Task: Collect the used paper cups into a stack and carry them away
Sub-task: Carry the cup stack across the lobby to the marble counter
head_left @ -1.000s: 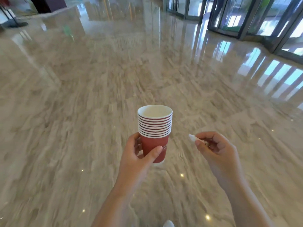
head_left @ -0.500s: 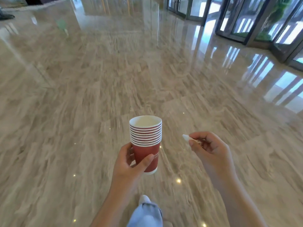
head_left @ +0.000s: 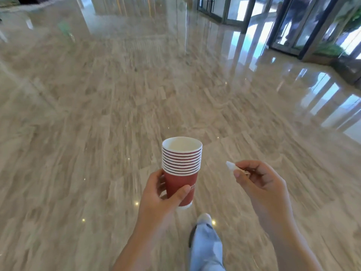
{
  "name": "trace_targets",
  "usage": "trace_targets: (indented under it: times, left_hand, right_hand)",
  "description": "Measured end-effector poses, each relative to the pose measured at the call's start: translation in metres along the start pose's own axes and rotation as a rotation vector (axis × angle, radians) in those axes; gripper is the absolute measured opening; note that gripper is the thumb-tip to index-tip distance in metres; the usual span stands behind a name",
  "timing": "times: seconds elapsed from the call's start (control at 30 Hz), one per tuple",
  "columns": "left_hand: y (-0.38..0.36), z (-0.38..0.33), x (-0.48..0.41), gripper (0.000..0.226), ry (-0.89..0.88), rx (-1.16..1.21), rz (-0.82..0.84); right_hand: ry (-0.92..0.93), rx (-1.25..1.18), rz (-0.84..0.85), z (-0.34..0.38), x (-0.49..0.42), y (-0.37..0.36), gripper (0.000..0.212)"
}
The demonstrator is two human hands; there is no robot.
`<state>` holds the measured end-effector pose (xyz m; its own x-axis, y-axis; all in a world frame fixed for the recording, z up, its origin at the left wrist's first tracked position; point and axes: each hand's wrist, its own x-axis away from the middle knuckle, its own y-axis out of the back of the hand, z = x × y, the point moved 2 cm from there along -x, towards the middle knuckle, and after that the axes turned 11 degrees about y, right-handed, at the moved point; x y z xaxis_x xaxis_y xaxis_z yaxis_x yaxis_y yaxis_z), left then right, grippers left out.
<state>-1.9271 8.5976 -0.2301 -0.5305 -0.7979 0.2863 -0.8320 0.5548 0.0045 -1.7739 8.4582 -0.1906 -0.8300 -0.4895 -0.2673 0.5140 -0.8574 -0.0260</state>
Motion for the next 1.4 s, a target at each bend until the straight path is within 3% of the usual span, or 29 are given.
trace_targets:
  times: [0.27, 0.6, 1.03, 1.1, 1.23, 1.4]
  left_hand:
    - [-0.09, -0.088, -0.22, 0.047, -0.086, -0.016, 0.028]
    - [-0.13, -0.155, -0.444, 0.069, -0.062, 0.052, -0.024]
    - [-0.094, -0.258, -0.811, 0.053, -0.099, 0.157, -0.161]
    - [-0.098, -0.273, -0.855, 0.046, -0.098, 0.136, -0.143]
    - [-0.119, -0.291, -0.943, 0.055, -0.059, 0.083, -0.088]
    - [-0.167, -0.323, -1.08, 0.057, -0.065, 0.054, -0.033]
  right_hand:
    - [0.05, -0.058, 0.018, -0.043, -0.234, -0.025, 0.03]
    - [0.037, -0.093, 0.041, -0.104, -0.464, -0.086, 0.029]
    - [0.059, -0.036, 0.24, -0.192, -0.792, -0.303, 0.02]
    - [0.016, -0.041, 0.23, -0.209, -0.831, -0.314, 0.02]
    - [-0.046, -0.063, 0.122, -0.245, -0.919, -0.317, 0.025]
    - [-0.002, -0.013, 0.043, -0.292, -1.053, -0.327, 0.025]
